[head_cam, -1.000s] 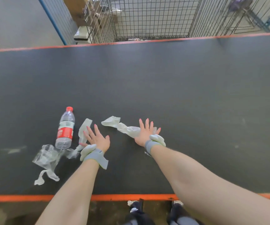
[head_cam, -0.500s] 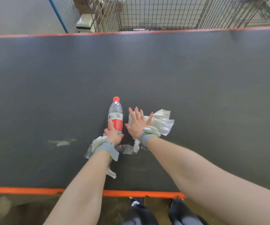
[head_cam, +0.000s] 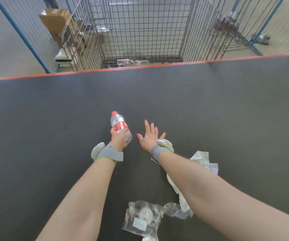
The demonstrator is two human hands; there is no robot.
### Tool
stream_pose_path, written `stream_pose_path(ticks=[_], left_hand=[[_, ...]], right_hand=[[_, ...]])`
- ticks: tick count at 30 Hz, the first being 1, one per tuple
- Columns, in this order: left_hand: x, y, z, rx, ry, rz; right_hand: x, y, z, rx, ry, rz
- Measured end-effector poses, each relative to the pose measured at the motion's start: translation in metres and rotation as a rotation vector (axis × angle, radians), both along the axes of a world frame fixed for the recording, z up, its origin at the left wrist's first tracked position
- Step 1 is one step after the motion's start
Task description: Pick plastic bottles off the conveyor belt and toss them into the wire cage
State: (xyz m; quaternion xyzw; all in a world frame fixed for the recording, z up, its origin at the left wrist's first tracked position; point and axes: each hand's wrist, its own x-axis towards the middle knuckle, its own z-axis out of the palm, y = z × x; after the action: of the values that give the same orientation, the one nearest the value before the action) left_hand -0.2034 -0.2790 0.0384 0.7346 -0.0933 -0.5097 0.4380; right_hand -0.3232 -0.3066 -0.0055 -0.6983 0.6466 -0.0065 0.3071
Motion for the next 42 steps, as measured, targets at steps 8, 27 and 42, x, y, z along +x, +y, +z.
stream_pose_path(ticks=[8, 27, 42], left_hand=[[0.036, -0.222, 0.105, -0.466, 0.2, -0.031], [0.046, -0.03, -0.038, 0.387, -0.74, -0.731], [0.047, 0.202, -0.034, 0.678, -0.99, -0.578]], right_hand=[[0.033, -0.2, 0.047, -0.095, -0.256, -0.177], [0.03, -0.085, 0.022, 0.141, -0.068, 0.099], [-0.009, 0.111, -0.027, 0.359, 0.192, 0.18]])
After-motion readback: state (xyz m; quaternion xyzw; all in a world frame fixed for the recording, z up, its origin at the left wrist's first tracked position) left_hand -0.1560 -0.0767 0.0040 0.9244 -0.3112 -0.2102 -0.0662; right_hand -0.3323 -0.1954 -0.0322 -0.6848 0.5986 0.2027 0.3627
